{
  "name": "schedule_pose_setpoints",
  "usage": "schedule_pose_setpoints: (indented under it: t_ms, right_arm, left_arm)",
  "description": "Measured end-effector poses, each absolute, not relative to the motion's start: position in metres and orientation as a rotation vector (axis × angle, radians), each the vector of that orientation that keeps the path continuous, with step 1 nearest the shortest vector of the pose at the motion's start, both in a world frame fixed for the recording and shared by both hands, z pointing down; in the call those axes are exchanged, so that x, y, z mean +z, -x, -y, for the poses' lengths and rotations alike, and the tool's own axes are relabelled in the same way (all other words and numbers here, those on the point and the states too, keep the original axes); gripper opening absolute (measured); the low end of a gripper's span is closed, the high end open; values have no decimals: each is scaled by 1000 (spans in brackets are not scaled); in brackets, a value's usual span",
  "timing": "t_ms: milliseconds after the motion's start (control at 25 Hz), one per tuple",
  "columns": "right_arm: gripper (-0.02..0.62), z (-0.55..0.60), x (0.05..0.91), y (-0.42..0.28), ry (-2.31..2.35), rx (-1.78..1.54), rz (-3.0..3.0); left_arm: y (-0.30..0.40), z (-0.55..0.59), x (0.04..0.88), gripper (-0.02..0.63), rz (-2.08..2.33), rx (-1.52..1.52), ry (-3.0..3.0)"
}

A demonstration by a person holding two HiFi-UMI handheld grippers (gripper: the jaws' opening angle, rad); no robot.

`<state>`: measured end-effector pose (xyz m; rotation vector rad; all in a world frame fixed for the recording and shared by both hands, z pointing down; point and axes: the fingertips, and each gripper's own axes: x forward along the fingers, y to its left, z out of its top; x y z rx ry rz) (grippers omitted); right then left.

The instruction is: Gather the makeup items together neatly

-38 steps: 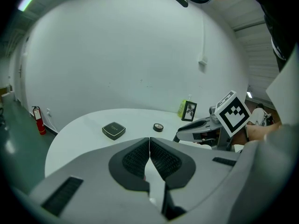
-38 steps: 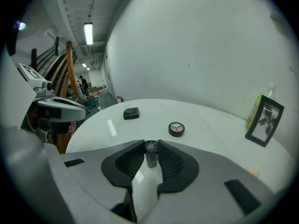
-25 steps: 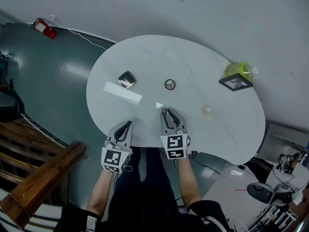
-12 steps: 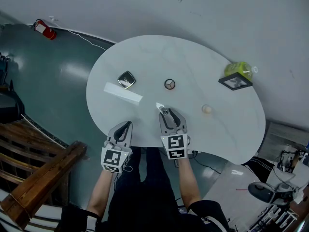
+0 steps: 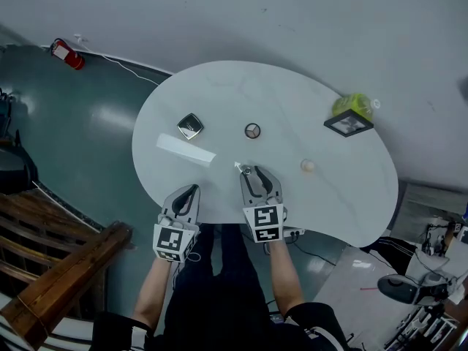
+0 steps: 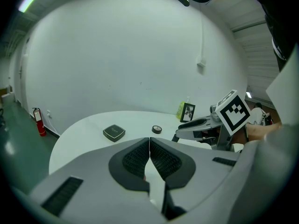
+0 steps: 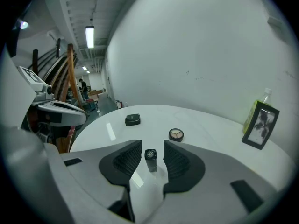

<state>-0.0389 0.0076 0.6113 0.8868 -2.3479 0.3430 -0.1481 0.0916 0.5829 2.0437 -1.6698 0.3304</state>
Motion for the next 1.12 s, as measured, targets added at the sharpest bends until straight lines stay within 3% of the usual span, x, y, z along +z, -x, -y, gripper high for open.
schedule_pose_setpoints:
  t_ms: [440, 680, 1120]
  right_arm:
    - [138, -1, 509, 10, -1084, 219, 2446]
    - [81, -2, 450, -14, -1225, 124, 2478]
    - [42, -27, 397, -34, -1348, 95, 2556]
  left_arm:
    - [145, -81, 498, 20, 1713, 298, -2187]
    - [139, -74, 440, 20, 1745, 245, -2279]
    - [120, -81, 381, 20, 1780, 190, -2394]
